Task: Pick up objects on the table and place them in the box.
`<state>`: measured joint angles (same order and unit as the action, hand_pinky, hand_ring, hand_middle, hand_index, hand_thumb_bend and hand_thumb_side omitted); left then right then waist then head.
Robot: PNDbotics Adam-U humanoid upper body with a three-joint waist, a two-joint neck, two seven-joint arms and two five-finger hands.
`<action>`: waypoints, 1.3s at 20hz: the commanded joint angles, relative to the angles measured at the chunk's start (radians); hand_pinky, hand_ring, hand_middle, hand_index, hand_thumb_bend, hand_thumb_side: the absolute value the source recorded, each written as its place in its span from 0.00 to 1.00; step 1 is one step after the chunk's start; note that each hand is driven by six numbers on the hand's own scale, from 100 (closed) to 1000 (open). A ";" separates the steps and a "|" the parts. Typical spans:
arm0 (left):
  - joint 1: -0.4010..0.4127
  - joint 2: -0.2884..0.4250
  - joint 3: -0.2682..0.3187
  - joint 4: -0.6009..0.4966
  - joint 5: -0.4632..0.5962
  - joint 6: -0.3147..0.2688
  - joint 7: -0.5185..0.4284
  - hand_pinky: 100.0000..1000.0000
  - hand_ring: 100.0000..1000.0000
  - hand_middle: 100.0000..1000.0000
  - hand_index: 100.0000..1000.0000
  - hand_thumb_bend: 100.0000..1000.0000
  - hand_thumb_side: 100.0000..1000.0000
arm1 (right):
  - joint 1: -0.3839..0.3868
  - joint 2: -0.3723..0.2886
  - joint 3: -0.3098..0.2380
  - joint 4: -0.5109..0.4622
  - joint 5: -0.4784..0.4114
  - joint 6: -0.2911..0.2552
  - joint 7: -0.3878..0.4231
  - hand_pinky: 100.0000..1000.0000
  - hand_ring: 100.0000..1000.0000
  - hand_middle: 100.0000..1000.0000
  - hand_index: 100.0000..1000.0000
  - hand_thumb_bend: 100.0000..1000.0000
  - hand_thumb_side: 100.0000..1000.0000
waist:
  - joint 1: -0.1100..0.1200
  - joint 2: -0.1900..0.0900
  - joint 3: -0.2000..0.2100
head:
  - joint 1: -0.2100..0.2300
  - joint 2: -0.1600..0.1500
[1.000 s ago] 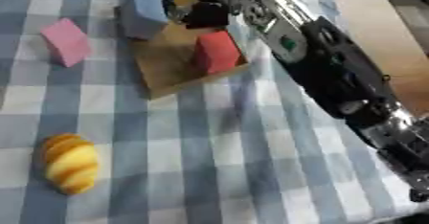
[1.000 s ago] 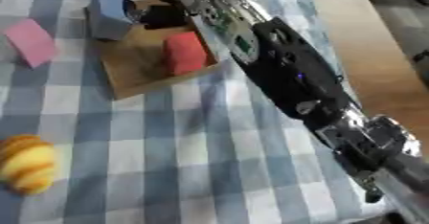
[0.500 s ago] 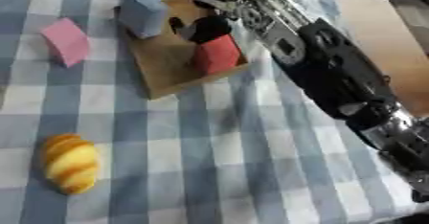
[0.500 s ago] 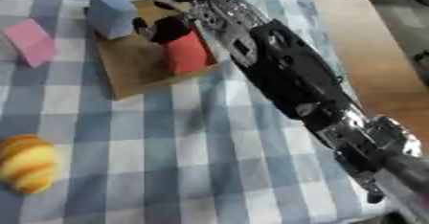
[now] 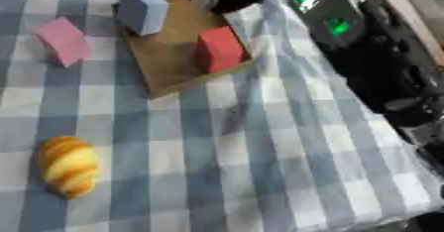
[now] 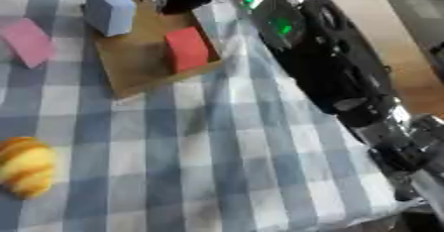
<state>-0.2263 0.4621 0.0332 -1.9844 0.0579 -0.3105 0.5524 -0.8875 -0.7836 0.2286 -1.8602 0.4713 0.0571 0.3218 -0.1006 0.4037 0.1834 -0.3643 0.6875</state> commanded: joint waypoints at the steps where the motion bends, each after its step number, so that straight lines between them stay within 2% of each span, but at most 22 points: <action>1: 0.011 0.086 0.004 -0.016 -0.023 0.002 0.007 0.88 0.73 0.66 0.81 0.52 0.42 | 0.013 -0.122 -0.071 -0.127 -0.177 0.002 -0.172 0.72 0.77 0.73 0.81 0.00 0.20 | 0.014 -0.033 -0.014 | 0.027 0.016; 4: 0.037 0.188 -0.010 -0.016 -0.060 0.006 0.009 0.88 0.74 0.66 0.82 0.52 0.41 | 0.092 -0.210 -0.130 -0.138 -0.324 -0.106 -0.368 0.72 0.75 0.72 0.79 0.00 0.24 | 0.026 -0.043 -0.042 | 0.042 0.024; 7: 0.070 0.298 -0.021 -0.016 -0.105 0.014 0.013 0.88 0.74 0.67 0.82 0.52 0.42 | 0.206 -0.273 -0.195 -0.140 -0.436 -0.242 -0.509 0.73 0.76 0.73 0.77 0.00 0.24 | 0.039 -0.048 -0.069 | 0.057 0.029; 10: 0.101 0.385 -0.032 -0.016 -0.131 0.024 0.027 0.88 0.75 0.68 0.83 0.53 0.42 | 0.317 -0.307 -0.242 -0.140 -0.483 -0.372 -0.593 0.73 0.76 0.73 0.76 0.00 0.25 | 0.051 -0.053 -0.091 | 0.085 0.034; 13: 0.132 0.457 -0.045 -0.016 -0.158 0.040 0.031 0.88 0.75 0.69 0.84 0.52 0.42 | 0.414 -0.314 -0.259 -0.140 -0.480 -0.466 -0.654 0.73 0.76 0.73 0.76 0.00 0.32 | 0.062 -0.059 -0.109 | 0.120 0.034; 18: 0.174 0.531 -0.068 -0.016 -0.179 0.065 0.039 0.88 0.76 0.70 0.84 0.53 0.43 | 0.523 -0.292 -0.264 -0.140 -0.445 -0.547 -0.723 0.70 0.74 0.72 0.76 0.00 0.36 | 0.079 -0.067 -0.124 | 0.165 0.034; 23: 0.215 0.553 -0.074 -0.016 -0.197 0.077 0.055 0.87 0.75 0.69 0.84 0.53 0.43 | 0.569 -0.263 -0.269 -0.140 -0.407 -0.572 -0.768 0.70 0.73 0.72 0.76 0.00 0.39 | 0.091 -0.073 -0.117 | 0.184 0.041; 26: 0.238 0.553 -0.079 -0.016 -0.203 0.107 0.044 0.87 0.75 0.70 0.85 0.53 0.42 | 0.574 -0.248 -0.274 -0.140 -0.406 -0.573 -0.786 0.70 0.73 0.71 0.76 0.00 0.41 | 0.095 -0.077 -0.115 | 0.181 0.041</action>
<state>0.0118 0.9769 -0.0523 -1.9847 -0.1382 -0.2146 0.5974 -0.3071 -1.0139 -0.0249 -1.9856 0.0598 -0.5134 -0.4537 -0.0074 0.3478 0.0679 -0.1854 0.7269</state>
